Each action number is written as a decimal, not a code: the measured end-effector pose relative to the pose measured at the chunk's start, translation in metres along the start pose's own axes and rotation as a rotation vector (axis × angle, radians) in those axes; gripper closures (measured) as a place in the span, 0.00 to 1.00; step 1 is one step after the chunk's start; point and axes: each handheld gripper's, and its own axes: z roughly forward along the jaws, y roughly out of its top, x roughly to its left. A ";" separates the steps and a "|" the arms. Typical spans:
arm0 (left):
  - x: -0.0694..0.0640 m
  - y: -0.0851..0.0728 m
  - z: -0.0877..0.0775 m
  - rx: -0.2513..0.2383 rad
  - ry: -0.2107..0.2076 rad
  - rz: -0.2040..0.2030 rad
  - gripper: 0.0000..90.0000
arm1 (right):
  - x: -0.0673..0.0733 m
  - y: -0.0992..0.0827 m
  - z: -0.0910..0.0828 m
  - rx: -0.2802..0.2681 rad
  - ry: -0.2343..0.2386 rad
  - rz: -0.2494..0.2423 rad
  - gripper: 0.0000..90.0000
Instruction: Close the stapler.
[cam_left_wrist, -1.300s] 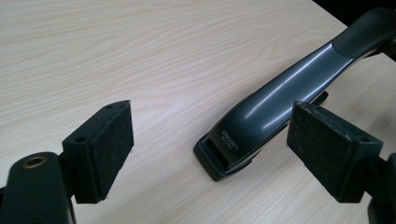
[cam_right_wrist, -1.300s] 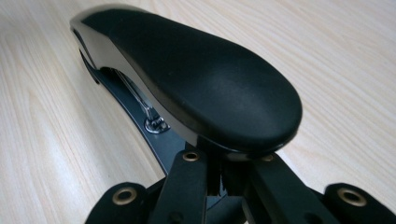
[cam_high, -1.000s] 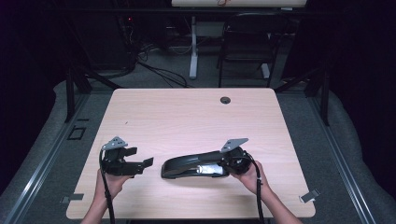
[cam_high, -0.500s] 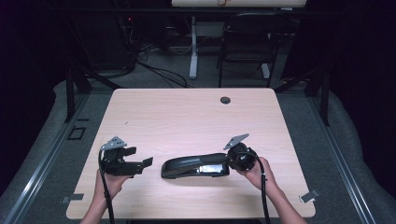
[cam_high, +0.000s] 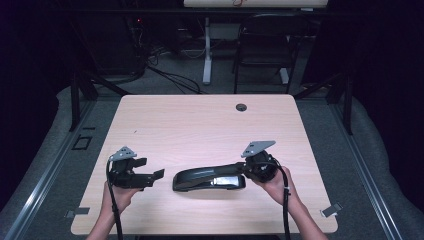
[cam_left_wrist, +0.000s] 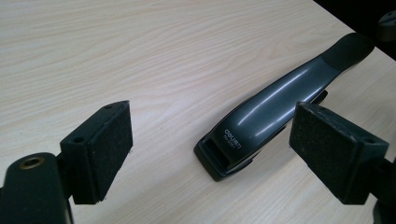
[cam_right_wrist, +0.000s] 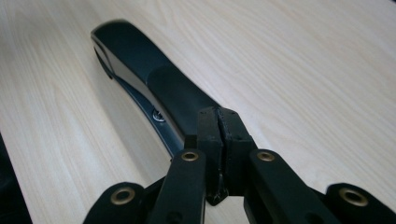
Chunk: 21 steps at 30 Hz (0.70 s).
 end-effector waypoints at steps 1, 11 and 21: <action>0.000 0.000 0.000 0.001 0.000 0.002 0.15 | 0.001 0.000 0.003 0.012 0.004 0.000 0.98; -0.001 0.000 0.001 0.005 -0.002 0.006 0.15 | 0.003 -0.005 0.018 0.103 -0.017 -0.027 1.00; -0.002 0.000 0.002 0.008 -0.001 0.009 0.15 | -0.002 -0.011 0.025 0.111 0.023 0.028 1.00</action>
